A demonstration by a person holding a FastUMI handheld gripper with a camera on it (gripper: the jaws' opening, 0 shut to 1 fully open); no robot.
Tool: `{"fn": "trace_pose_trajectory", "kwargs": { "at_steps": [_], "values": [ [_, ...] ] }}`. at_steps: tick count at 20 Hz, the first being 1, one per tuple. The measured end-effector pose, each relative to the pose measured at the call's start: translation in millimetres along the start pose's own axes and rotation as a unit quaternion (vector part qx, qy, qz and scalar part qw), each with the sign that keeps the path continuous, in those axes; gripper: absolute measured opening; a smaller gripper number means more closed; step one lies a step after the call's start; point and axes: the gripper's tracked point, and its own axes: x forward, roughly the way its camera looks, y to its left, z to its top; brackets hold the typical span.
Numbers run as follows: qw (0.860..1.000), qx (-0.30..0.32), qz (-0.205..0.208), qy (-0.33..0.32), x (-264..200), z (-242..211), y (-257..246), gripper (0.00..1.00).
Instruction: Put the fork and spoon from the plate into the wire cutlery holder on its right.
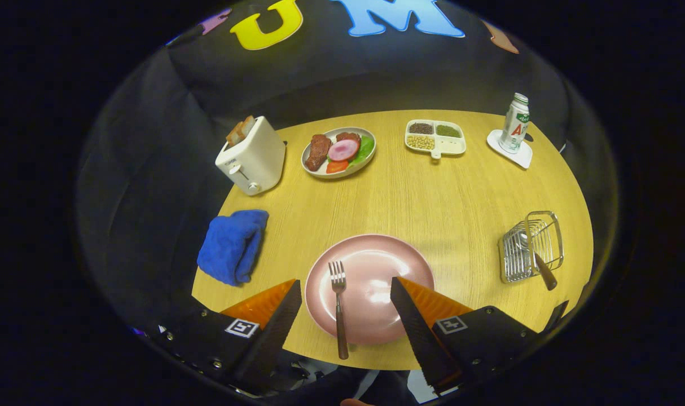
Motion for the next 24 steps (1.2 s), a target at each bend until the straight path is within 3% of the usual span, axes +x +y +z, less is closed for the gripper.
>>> {"fn": "trace_pose_trajectory", "kwargs": {
  "at_steps": [7,16,18,21,24],
  "values": [
    [0.996,-0.051,-0.004,0.079,42,-59,19,0.97],
    [0.990,-0.038,-0.028,0.130,74,-88,-1,0.86],
    [0.989,-0.016,-0.026,0.144,80,-93,-3,0.54],
    [0.987,-0.008,-0.022,0.160,89,-104,-7,0.54],
    [0.987,0.011,-0.018,0.157,89,-104,-8,0.15]
  ]
}}
